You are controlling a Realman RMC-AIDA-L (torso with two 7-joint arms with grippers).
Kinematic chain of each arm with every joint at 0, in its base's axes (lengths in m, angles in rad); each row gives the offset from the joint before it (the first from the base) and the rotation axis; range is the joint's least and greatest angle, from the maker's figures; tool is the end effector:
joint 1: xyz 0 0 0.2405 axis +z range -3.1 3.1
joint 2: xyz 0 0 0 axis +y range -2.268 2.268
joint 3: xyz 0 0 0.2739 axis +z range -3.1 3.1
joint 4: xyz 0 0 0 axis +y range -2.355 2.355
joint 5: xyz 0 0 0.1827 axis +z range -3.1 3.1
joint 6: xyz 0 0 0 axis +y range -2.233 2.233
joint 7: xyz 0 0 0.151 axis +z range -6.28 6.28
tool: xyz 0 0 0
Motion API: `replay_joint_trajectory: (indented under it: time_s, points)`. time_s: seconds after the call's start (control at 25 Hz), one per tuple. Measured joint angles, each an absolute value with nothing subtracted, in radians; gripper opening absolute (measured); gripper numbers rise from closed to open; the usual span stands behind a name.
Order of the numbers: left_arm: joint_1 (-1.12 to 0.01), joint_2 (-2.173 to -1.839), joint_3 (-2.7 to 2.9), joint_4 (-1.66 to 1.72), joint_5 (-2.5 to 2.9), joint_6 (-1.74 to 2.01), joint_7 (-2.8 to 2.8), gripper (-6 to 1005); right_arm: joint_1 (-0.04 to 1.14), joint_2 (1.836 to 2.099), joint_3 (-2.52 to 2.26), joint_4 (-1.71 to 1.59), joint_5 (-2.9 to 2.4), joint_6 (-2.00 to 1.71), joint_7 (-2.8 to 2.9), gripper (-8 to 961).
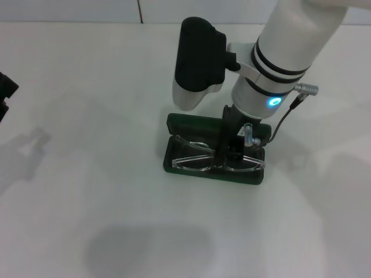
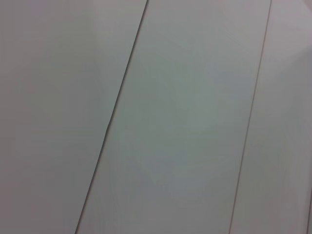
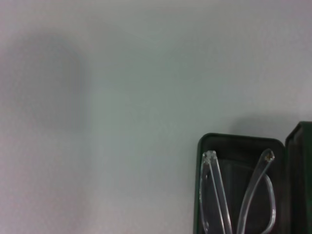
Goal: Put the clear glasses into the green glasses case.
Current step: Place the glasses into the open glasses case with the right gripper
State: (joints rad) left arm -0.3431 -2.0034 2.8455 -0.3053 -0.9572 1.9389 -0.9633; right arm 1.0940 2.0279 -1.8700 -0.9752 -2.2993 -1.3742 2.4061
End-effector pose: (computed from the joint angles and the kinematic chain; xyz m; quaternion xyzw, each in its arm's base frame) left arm -0.3174 0.2424 0.0610 -0.7648 -0.2129 -0.4956 0.3522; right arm 0.0936 0.3609 -0.0955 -0.9642 0.0192 -0.2602 0.0462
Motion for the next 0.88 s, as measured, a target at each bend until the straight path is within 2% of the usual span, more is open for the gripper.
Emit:
replay_joint_trajectory:
  time_s: [0.88]
  points:
    - [-0.341, -2.005, 2.846, -0.305, -0.945, 1.939, -0.959, 253, 1.091, 2.028, -1.886, -0.965, -2.285, -1.344, 2.427, 80]
